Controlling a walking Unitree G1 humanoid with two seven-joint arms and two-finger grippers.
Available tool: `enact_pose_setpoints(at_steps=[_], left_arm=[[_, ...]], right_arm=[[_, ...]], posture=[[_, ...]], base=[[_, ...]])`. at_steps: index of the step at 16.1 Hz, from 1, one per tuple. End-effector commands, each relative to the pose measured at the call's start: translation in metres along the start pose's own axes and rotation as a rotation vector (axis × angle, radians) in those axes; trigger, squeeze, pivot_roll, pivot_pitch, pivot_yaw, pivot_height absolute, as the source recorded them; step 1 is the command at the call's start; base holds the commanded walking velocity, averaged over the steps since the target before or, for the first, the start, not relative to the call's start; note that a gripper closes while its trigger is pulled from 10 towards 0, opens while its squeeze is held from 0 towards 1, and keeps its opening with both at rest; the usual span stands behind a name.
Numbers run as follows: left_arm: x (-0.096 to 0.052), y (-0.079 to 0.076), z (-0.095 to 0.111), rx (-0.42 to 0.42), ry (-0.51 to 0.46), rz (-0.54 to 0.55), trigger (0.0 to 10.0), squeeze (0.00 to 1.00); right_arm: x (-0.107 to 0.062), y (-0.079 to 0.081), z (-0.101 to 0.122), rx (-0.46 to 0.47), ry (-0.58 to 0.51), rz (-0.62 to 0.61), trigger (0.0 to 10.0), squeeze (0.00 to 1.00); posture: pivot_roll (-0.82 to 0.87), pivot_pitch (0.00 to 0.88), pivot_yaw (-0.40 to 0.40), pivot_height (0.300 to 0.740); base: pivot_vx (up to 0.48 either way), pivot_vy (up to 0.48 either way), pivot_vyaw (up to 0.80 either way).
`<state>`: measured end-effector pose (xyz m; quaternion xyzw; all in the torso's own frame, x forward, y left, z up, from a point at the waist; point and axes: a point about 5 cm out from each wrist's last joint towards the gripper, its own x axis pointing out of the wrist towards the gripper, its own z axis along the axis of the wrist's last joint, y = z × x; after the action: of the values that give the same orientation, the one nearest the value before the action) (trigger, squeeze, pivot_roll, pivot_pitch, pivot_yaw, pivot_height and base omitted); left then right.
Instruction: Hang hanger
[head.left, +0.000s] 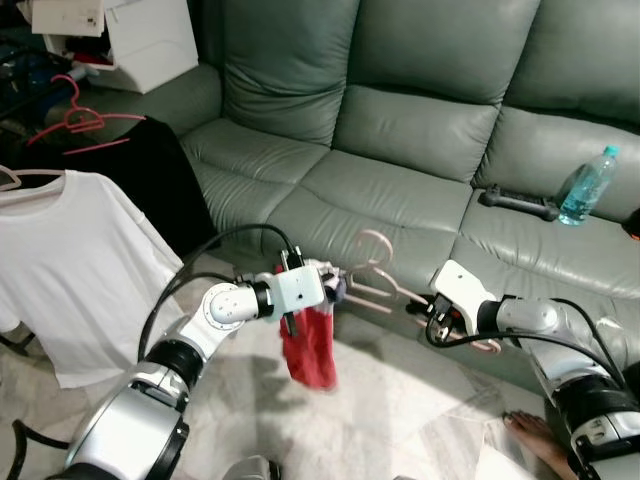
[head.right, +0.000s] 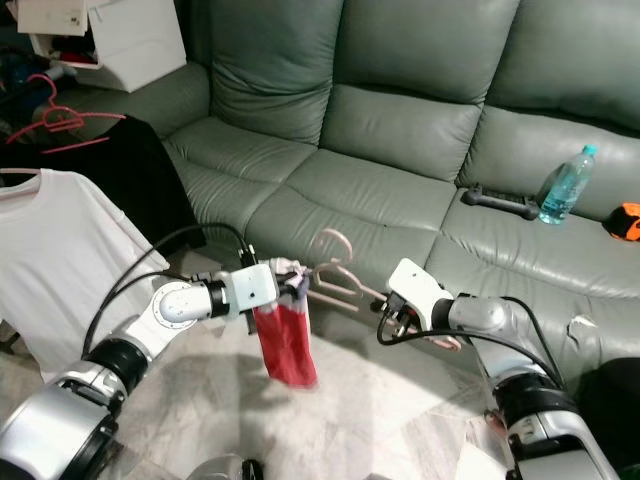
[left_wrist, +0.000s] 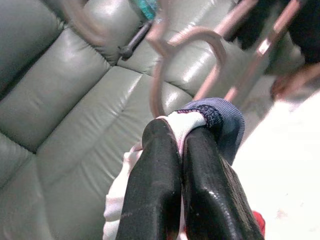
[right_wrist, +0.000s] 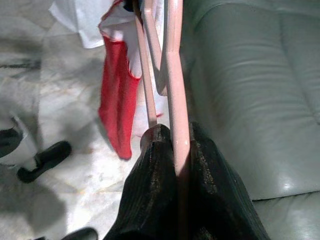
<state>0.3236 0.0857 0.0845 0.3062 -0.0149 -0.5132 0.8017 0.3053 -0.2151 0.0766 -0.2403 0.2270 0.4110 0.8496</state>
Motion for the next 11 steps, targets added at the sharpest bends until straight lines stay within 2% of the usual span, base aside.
enact_pose_setpoints(at_steps=[1, 4, 6, 7, 9, 11], left_arm=[[0.003, 0.007, 0.011, -0.03, -0.053, 0.011, 10.0, 0.0], [0.004, 0.019, 0.021, -0.096, -0.094, 0.05, 10.0, 0.0], [-0.002, 0.03, 0.012, -0.075, -0.007, 0.125, 10.0, 0.0], [-0.005, 0.037, 0.01, -0.119, -0.002, 0.171, 10.0, 0.0], [-0.005, 0.04, 0.012, -0.126, 0.004, 0.179, 10.0, 0.0], [-0.005, 0.042, 0.011, -0.128, 0.024, 0.201, 10.0, 0.0]], right_arm=[[0.002, 0.002, -0.005, 0.027, 0.009, -0.001, 10.0, 0.0], [0.001, 0.003, -0.013, 0.1, -0.03, -0.084, 10.0, 0.0], [-0.002, -0.002, -0.012, 0.135, -0.089, -0.183, 10.0, 0.0], [-0.006, -0.008, -0.013, 0.144, -0.106, -0.274, 10.0, 0.0], [-0.006, -0.008, -0.016, 0.188, -0.122, -0.288, 10.0, 0.0], [-0.001, 0.003, -0.013, 0.193, -0.15, -0.205, 10.0, 0.0]], posture=[[-0.1, 0.01, 0.083, 0.74], [-0.1, 0.01, 0.083, 0.74], [-0.1, 0.007, 0.087, 0.74], [-0.11, 0.007, 0.088, 0.74], [-0.11, 0.007, 0.088, 0.74], [-0.11, 0.001, 0.087, 0.74]], base=[[0.0, 0.0, 0.0], [0.0, 0.0, 0.0], [0.0, 0.0, 0.0], [0.0, 0.0, 0.0], [0.0, 0.0, 0.0], [0.0, 0.0, 0.0]])
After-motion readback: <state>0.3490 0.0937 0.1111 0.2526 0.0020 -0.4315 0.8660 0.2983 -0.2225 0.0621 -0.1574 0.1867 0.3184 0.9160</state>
